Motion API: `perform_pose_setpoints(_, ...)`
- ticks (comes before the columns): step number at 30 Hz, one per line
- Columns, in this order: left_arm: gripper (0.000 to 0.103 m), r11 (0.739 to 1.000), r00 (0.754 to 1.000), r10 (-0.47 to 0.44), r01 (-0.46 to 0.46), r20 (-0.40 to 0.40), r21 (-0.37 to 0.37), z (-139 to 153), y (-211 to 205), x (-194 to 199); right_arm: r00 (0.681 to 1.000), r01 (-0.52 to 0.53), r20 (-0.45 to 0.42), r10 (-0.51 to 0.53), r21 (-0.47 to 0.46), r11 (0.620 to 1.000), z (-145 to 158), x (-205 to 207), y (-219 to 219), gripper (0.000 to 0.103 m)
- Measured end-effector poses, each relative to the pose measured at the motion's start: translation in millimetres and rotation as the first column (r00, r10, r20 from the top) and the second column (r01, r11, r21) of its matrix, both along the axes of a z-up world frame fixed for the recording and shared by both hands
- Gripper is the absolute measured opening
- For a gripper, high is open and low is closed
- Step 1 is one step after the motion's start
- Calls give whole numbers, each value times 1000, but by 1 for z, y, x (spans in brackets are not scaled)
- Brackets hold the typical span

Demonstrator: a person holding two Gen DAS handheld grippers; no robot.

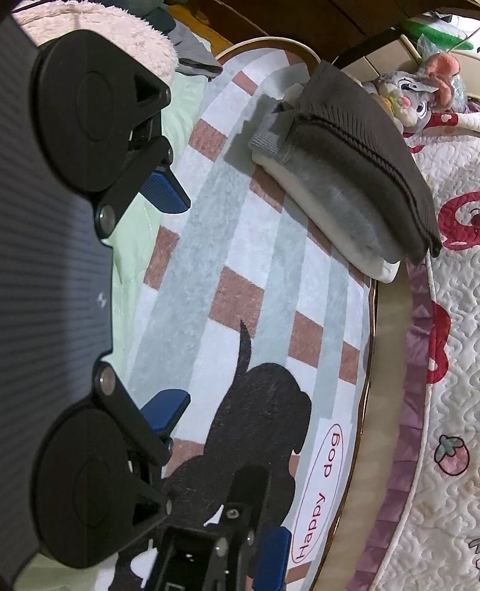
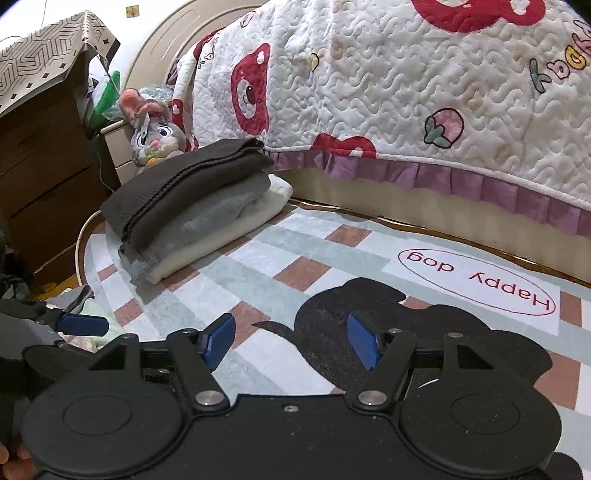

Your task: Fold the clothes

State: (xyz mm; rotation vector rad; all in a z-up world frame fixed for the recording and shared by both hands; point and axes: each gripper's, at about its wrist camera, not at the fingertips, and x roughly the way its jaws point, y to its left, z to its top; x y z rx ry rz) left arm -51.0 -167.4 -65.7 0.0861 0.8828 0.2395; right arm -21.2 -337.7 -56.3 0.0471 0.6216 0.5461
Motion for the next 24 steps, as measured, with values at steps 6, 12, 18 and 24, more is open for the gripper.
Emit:
perform_pose_setpoints(6, 103, 999, 999, -37, 37, -5, 32, -3, -5, -1, 1000, 1, 4, 0, -19, 1000, 2, -1, 4, 81)
perform_pose_setpoints(12, 103, 999, 1000, -23, 23, -3, 22, -2, 2, -3, 1000, 19, 5, -19, -41, 999, 8, -4, 11, 83)
perform_pose_setpoints(18, 103, 1000, 1000, -15, 15, 3, 6, -1, 7, -2, 1000, 14, 14, -13, -78, 997, 11, -8, 19, 83)
perform_pose_setpoints(24, 103, 1000, 1000, -11, 11, -5, 0, -4, 12, -3, 1000, 20, 10, -19, -88, 996, 12, -7, 23, 83)
